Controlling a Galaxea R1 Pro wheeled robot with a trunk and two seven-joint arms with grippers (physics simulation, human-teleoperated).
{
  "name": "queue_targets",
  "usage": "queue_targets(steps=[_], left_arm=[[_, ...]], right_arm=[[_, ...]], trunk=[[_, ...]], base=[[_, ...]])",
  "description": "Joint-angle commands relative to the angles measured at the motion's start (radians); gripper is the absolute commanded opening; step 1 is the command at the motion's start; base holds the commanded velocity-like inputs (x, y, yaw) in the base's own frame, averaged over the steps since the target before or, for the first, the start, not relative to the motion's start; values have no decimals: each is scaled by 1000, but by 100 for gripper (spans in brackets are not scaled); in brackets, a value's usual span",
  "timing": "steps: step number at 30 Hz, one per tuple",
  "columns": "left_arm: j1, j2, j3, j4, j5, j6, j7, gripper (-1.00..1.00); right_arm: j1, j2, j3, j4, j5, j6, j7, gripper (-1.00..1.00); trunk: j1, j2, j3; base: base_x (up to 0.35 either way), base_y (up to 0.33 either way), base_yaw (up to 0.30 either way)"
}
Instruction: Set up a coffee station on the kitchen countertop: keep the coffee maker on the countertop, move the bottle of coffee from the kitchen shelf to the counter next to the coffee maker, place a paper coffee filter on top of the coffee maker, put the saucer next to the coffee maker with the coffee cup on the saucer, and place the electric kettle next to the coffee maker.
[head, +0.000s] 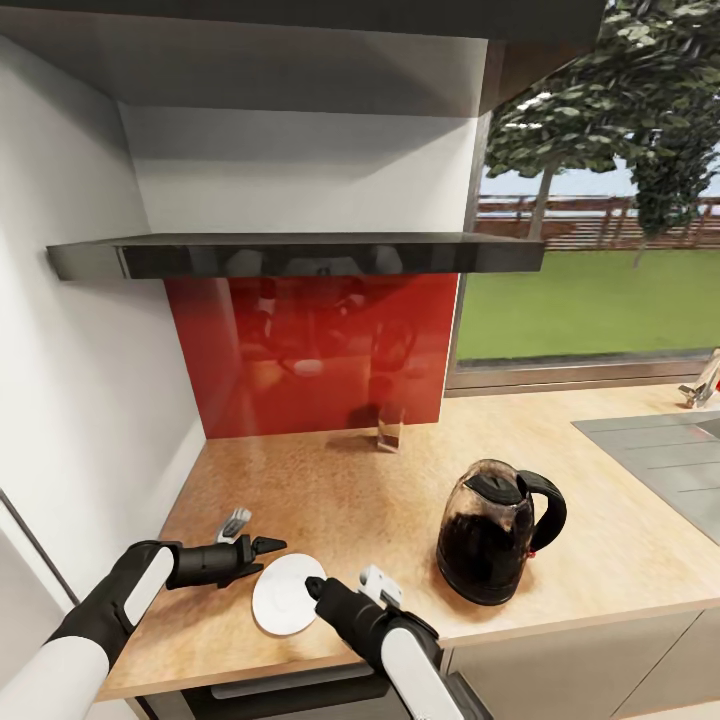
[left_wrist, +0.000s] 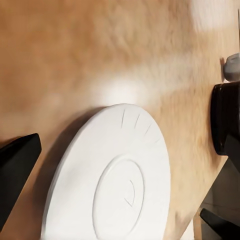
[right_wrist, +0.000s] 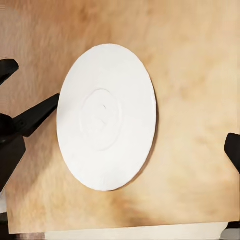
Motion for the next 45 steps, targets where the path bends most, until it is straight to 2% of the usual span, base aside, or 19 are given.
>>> queue_targets(steps=[1, 5, 9, 14, 25, 34, 45], left_arm=[[0, 1, -3, 1, -13, 3, 1, 100], [0, 1, -3, 1, -13, 3, 1, 100], [0, 1, -3, 1, -13, 3, 1, 100], [0, 1, -4, 1, -13, 3, 1, 100], [0, -2, -4, 1, -13, 3, 1, 100], [0, -25, -4, 1, -14, 4, 1, 100], [0, -33, -4, 1, -14, 4, 1, 100]], right_arm=[[-1, 0, 1, -6, -6, 2, -8, 100], [-2, 0, 3, -23, -27, 2, -33, 100], [-3, 0, 13, -52, -82, 2, -112, 100], [-4, 0, 19, -102, -109, 1, -153, 100], [-4, 0, 20, -99, -115, -9, -164, 100], [-4, 0, 21, -86, -116, -35, -164, 100], [-4, 0, 22, -84, -116, -37, -164, 100]], trunk=[[1, -2, -3], [1, -2, -3], [1, -2, -3], [1, -2, -3], [1, -2, -3], [1, -2, -3], [1, -2, -3]], base=[[0, 0, 0], [0, 0, 0], [0, 0, 0], [0, 0, 0], [0, 0, 0], [0, 0, 0], [0, 0, 0]])
